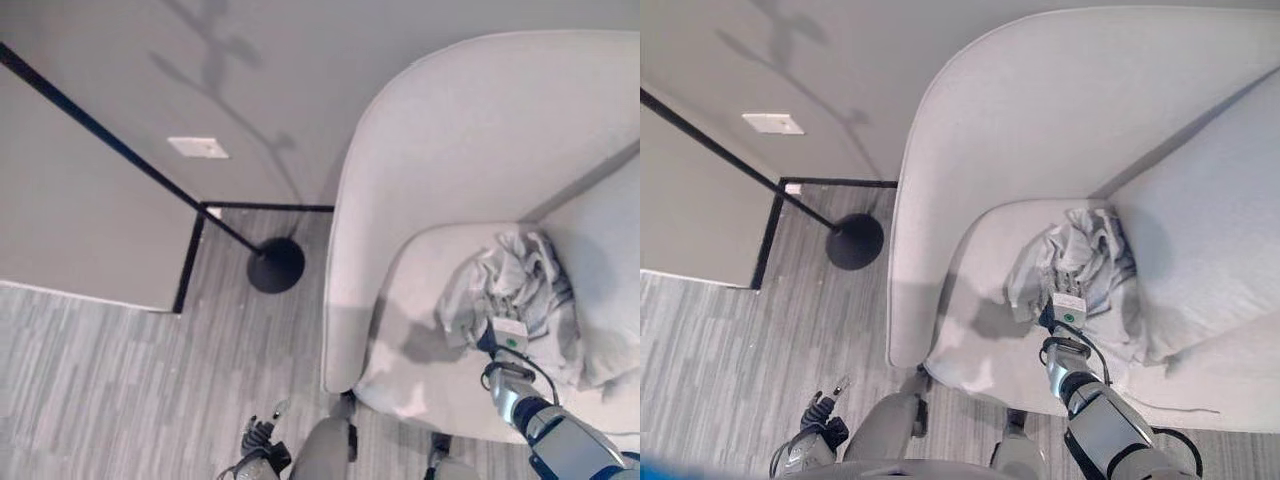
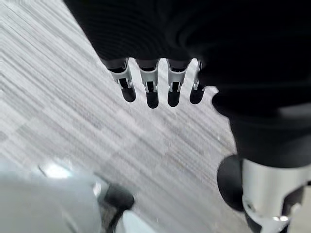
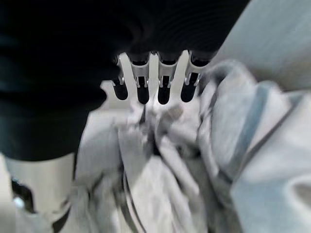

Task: Hang the clothes on the sofa on the clothes rack.

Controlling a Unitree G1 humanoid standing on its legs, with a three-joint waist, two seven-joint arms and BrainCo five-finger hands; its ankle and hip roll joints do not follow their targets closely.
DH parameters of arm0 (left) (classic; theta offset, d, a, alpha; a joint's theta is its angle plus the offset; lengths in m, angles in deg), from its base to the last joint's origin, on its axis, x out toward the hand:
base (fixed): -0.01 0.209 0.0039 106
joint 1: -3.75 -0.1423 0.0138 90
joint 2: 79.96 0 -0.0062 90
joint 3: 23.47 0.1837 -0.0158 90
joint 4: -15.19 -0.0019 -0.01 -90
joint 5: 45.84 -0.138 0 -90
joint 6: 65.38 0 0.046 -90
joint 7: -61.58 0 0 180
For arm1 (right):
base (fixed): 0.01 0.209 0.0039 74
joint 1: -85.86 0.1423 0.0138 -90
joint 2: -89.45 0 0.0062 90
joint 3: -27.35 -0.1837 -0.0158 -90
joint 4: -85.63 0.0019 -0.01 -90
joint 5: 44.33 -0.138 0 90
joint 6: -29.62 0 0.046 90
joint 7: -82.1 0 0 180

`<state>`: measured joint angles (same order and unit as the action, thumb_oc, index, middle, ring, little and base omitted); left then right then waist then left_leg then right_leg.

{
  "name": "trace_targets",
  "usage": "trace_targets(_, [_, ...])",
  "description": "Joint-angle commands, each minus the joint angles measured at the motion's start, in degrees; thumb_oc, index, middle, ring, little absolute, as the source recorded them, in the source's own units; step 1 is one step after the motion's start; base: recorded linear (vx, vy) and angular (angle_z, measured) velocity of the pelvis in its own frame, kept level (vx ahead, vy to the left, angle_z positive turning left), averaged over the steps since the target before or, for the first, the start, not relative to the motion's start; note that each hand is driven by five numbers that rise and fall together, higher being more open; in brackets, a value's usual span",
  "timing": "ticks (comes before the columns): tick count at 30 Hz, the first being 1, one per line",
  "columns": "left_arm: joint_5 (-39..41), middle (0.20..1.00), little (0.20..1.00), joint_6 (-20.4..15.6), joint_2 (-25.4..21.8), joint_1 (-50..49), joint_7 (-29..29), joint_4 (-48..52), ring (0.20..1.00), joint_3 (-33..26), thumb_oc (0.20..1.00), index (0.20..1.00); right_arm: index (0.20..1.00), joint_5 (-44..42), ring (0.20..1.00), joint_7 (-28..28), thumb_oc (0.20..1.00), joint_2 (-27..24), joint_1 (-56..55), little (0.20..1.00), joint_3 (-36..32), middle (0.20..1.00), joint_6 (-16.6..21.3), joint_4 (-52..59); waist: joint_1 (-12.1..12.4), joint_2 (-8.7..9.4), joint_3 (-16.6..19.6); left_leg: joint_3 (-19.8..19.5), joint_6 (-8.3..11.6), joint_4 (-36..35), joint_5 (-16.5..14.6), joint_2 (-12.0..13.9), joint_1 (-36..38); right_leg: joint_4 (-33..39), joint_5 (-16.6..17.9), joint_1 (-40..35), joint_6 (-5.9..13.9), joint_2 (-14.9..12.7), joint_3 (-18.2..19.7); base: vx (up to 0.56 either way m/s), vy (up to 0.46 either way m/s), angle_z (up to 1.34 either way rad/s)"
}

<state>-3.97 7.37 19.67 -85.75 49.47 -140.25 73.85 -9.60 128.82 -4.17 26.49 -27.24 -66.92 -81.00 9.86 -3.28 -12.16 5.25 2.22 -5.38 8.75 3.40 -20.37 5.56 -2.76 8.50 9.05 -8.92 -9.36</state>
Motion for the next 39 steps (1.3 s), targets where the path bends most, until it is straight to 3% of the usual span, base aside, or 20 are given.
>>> trace_targets(1, [1.53, 1.000, 1.000, -1.33, -1.36, 2.95, 0.49, -0.23, 1.000, 1.12, 1.000, 1.000, 1.000, -1.46, 1.000, -2.12, 1.000, -4.19, 5.37, 1.000, 2.79, 1.000, -0.36, 0.22, 1.22, 1.95, -2.11, -1.75, 1.71, 5.84, -2.89, -0.62, -4.59, -0.56, 5.76, 2.28, -1.70, -1.63, 0.33, 0.01, 0.048, 0.02])
trace_targets(3, [2.05, 1.000, 1.000, -1.38, -1.95, 2.91, 1.20, 2.52, 1.000, 1.86, 1.000, 1.000, 1.000, 3.45, 1.000, -4.63, 1.000, -7.18, 6.43, 1.000, 6.52, 1.000, -2.96, -1.62, 1.94, 1.29, -2.97, -1.44, 1.76, 6.61, -2.93, -1.10, -7.28, -0.56, 6.21, 4.69, -1.35, -2.07, 1.02, 0.00, 0.047, 0.00])
trace_targets(8, [3.15, 1.000, 1.000, -1.45, -1.82, 3.03, 1.52, 5.76, 1.000, 2.37, 1.000, 1.000, 1.000, 7.50, 1.000, -7.85, 1.000, -10.29, 6.63, 1.000, 7.61, 1.000, -5.66, -3.20, 2.10, 1.18, -3.52, -0.59, 1.54, 6.32, -2.71, -1.57, -10.06, -0.56, 6.62, 7.64, -0.53, -2.32, 1.88, 0.00, 0.055, -0.04])
trace_targets(17, [3.44, 1.000, 1.000, -0.91, -1.34, 3.77, 1.06, 5.53, 1.000, -0.06, 1.000, 1.000, 1.000, 5.59, 1.000, -15.88, 1.000, -7.16, 1.84, 1.000, 6.40, 1.000, -3.38, -2.44, 0.41, 2.45, -3.49, 0.13, 1.07, 4.96, -3.24, -1.94, -8.34, -0.56, 6.89, 7.49, -0.22, -2.39, 2.28, 0.01, 0.006, -0.03])
trace_targets(18, [2.61, 1.000, 1.000, -0.48, -1.61, 3.58, 1.21, 5.85, 1.000, -0.20, 1.000, 1.000, 0.200, 3.73, 0.200, -18.21, 0.200, -5.34, 0.95, 0.200, 6.27, 0.200, -2.40, -2.42, -0.05, 2.66, -3.48, -0.01, 1.05, 4.83, -3.36, -1.89, -7.50, -0.56, 6.87, 7.05, -0.32, -2.32, 2.20, 0.00, -0.052, 0.02])
trace_targets(24, [0.49, 1.000, 1.000, 0.83, -1.95, 2.75, 1.25, 4.85, 1.000, -0.71, 1.000, 1.000, 0.200, -1.20, 0.200, -19.83, 0.200, -1.66, -0.60, 0.200, 5.06, 0.200, -0.98, -2.69, -0.57, 2.71, -3.42, -0.29, 1.15, 3.81, -3.18, -1.31, -4.67, -0.56, 6.32, 5.36, -0.69, -1.77, 2.17, 0.00, -0.042, 0.01])
trace_targets(29, [-0.51, 1.000, 1.000, 1.88, -3.23, 1.88, 0.44, -0.66, 1.000, -4.87, 1.000, 1.000, 0.200, -6.71, 0.200, -18.11, 0.200, 1.82, -4.02, 0.200, 1.55, 0.200, 0.79, -1.40, -1.30, 4.02, -0.97, -0.47, 1.21, 1.49, -3.27, -0.20, 1.60, -0.56, 5.04, 0.60, -1.20, -0.78, 1.74, 0.04, -0.069, 0.02])
trace_targets(35, [-1.24, 1.000, 1.000, 1.79, -4.58, 1.11, 0.05, -1.66, 1.000, -6.69, 1.000, 1.000, 0.200, -11.94, 0.200, -15.88, 0.200, 1.62, -7.50, 0.200, -1.92, 0.200, 3.69, 2.05, -2.55, 5.41, 2.24, -0.42, 1.44, 0.38, -3.56, 0.82, 6.59, -0.56, 4.30, -3.64, -1.52, -0.21, 1.10, 0.04, -0.065, 0.01])
trace_targets(39, [-3.34, 1.000, 1.000, 1.92, -5.11, -0.59, -0.46, 2.13, 1.000, -5.65, 1.000, 1.000, 0.200, -13.79, 0.200, -14.12, 0.200, -1.42, -9.13, 0.200, -4.77, 0.200, 5.35, 13.34, -3.90, 6.28, 4.99, 0.03, 1.70, 0.38, -3.93, 1.96, 10.73, -0.56, 4.16, -6.90, -1.72, 0.84, 1.59, -0.02, -0.062, -0.10])
